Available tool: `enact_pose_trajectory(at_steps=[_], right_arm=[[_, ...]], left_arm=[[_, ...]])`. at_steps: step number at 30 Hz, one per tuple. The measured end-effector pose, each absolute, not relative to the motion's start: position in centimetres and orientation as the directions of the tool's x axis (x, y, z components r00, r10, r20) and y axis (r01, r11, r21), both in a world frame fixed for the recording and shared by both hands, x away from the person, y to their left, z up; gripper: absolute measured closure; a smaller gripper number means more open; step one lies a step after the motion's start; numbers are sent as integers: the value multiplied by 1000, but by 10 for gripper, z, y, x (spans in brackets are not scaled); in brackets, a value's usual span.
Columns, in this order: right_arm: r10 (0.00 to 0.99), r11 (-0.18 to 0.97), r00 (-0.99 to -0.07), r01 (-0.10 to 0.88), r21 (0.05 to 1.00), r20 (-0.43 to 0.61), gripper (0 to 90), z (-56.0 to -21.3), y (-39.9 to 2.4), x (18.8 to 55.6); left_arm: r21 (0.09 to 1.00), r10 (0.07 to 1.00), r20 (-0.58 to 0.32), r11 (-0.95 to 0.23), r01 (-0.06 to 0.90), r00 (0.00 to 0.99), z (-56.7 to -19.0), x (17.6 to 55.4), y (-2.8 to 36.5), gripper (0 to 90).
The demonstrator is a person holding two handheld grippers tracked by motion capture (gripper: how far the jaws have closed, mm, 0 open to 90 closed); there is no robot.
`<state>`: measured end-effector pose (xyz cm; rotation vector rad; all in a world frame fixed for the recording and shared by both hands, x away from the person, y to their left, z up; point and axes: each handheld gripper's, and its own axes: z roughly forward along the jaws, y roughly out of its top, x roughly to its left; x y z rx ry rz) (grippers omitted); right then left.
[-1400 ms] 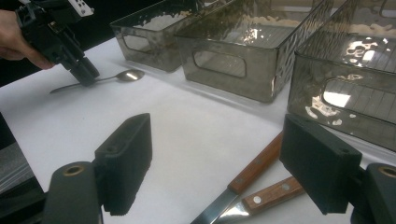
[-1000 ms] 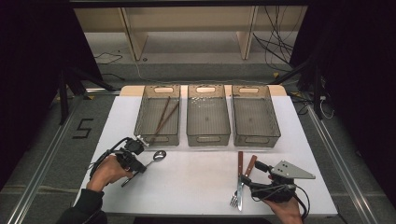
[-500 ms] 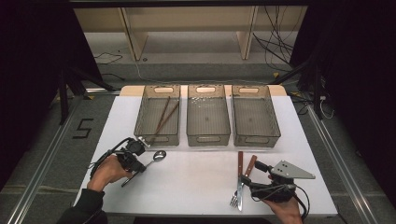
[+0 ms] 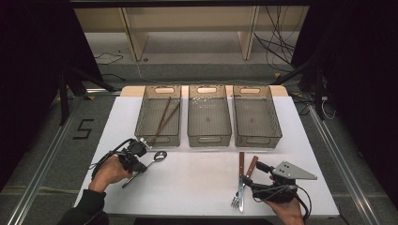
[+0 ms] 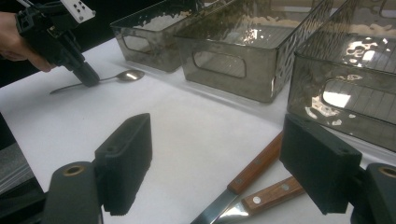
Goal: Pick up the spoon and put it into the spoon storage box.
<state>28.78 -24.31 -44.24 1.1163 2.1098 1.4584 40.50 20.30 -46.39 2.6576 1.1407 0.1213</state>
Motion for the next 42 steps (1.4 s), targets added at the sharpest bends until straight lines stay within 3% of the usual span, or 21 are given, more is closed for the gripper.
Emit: enact_pose_trajectory(at_steps=[27,42], right_arm=[[763,159,-628,410,898,152,261,-442,-244,287],[762,156,-629,409,899,154,261,-442,-244,288]], left_arm=[[314,736,-44,-631,709,675,-452,402,205,845],[453,685,-89,-619,642,723,-404,395,183,845]])
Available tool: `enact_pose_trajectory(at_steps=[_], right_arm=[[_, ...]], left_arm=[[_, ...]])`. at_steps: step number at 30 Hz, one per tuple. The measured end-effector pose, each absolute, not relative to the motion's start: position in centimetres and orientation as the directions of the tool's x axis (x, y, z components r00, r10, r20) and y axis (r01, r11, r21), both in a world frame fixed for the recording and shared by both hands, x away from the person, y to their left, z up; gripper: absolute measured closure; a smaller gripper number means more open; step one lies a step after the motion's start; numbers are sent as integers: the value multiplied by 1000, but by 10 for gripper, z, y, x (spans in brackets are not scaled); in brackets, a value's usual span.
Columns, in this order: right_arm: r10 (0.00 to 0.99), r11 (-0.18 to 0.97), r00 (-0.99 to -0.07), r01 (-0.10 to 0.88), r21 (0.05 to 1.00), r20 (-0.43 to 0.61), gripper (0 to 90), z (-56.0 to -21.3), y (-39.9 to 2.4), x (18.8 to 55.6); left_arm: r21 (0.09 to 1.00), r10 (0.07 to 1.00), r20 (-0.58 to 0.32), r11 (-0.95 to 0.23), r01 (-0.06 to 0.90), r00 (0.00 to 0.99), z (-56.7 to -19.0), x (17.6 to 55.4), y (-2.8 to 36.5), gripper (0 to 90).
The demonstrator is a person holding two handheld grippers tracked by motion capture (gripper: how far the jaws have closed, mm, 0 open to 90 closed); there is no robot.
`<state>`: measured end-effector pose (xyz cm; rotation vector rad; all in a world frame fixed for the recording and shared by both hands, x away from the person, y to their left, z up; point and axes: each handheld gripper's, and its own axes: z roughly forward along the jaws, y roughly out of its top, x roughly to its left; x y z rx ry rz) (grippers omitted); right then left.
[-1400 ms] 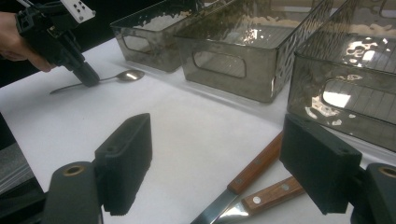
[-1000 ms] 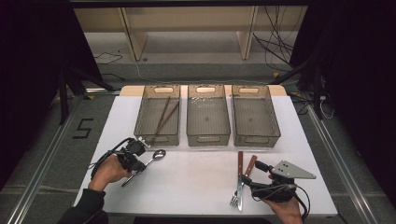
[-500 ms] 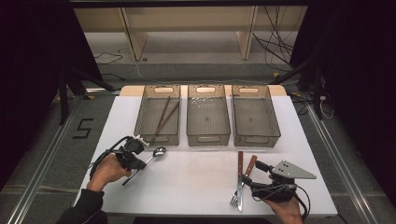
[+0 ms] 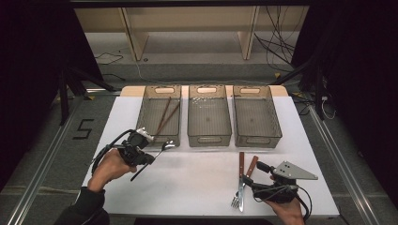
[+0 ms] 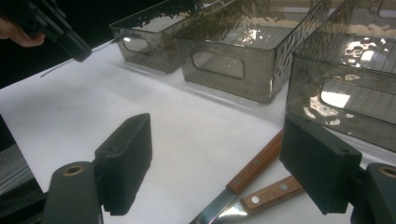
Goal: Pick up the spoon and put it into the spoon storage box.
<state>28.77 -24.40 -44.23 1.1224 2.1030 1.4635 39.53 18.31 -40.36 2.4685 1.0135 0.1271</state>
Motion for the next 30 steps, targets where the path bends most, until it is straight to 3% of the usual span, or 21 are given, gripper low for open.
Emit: enact_pose_trajectory(at_steps=[15,30], right_arm=[[760,156,-631,407,900,153,261,-442,-245,287],[760,154,-631,410,899,157,261,-442,-245,287]], left_arm=[[558,670,-95,-577,597,737,-375,419,148,845],[591,669,-102,-554,586,736,-366,446,119,846]])
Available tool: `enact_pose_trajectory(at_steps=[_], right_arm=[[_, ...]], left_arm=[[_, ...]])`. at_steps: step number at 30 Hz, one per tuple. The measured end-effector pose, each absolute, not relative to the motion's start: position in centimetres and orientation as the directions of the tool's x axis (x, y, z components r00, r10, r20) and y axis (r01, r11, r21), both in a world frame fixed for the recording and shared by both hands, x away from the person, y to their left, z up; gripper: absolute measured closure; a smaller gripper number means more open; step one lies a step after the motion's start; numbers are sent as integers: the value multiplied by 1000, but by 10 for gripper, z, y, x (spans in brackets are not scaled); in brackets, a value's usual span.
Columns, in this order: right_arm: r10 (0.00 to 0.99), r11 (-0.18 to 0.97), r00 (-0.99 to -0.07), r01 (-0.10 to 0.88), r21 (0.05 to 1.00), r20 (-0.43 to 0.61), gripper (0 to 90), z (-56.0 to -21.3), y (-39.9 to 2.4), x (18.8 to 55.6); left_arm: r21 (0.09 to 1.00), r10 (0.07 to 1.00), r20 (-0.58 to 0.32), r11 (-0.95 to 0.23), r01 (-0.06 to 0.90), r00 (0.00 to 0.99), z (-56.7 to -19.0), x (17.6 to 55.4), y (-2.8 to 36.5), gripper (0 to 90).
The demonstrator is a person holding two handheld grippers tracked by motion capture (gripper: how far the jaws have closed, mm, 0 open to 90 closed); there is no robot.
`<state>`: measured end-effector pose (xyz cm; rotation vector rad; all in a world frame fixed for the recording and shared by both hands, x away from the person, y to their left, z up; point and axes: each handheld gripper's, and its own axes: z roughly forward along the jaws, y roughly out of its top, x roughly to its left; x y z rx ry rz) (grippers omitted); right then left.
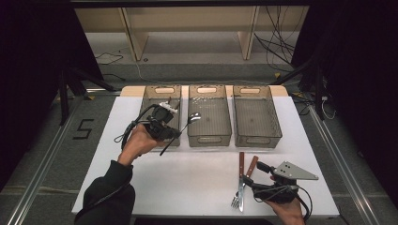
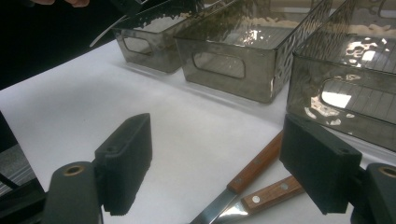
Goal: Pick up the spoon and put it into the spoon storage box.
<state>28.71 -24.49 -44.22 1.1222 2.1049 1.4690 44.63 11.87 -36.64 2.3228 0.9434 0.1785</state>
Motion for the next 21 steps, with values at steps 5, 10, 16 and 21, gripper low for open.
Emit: enact_pose_trajectory(at_steps=[5,10,16,21], right_arm=[[759,155,-632,409,899,157,261,-442,-245,287],[758,153,-632,409,900,159,261,-442,-245,287],[757,152,-633,410,899,161,261,-442,-246,287],[757,150,-633,411,899,163,261,-443,-246,287]], left_arm=[[615,679,-100,-532,582,727,-360,458,108,845],[627,682,-104,-520,580,724,-357,466,100,845],[647,690,-113,-494,580,715,-357,479,92,845],[649,694,-115,-489,583,710,-358,485,86,845]])
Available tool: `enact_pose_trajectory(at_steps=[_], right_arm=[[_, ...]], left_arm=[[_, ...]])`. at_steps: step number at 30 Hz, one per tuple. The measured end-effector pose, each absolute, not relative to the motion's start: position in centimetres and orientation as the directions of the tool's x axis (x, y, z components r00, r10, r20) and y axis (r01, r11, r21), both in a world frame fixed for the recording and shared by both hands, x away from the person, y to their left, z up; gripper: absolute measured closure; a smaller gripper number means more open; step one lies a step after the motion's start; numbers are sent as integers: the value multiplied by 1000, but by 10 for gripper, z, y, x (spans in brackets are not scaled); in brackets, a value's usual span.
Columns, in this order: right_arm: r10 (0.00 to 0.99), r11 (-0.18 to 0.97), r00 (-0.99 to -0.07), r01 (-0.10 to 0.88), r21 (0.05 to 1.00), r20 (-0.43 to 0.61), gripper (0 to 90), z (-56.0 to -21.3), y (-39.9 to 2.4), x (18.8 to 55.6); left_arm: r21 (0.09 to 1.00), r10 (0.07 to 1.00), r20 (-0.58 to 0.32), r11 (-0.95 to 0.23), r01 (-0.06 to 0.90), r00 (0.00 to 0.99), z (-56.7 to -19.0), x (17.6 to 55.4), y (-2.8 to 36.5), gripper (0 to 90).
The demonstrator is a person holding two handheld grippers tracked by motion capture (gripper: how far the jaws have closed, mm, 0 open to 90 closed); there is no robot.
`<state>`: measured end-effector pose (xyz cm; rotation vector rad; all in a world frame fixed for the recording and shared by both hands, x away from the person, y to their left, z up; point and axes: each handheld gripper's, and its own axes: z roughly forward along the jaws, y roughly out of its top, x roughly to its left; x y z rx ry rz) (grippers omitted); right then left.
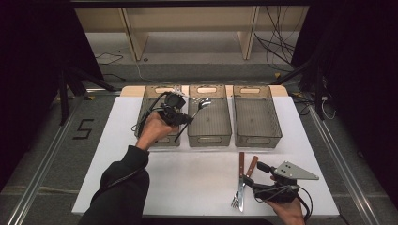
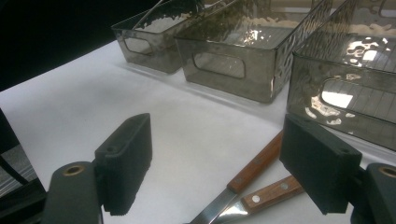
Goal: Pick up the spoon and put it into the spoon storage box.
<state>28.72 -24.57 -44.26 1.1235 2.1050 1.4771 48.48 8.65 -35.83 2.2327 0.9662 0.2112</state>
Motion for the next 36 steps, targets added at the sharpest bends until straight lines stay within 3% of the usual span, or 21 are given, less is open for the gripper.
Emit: enact_pose_trajectory(at_steps=[36], right_arm=[[751,154,-640,408,900,161,261,-443,-246,287]], left_arm=[[681,729,-120,-433,590,674,-372,531,40,844]])
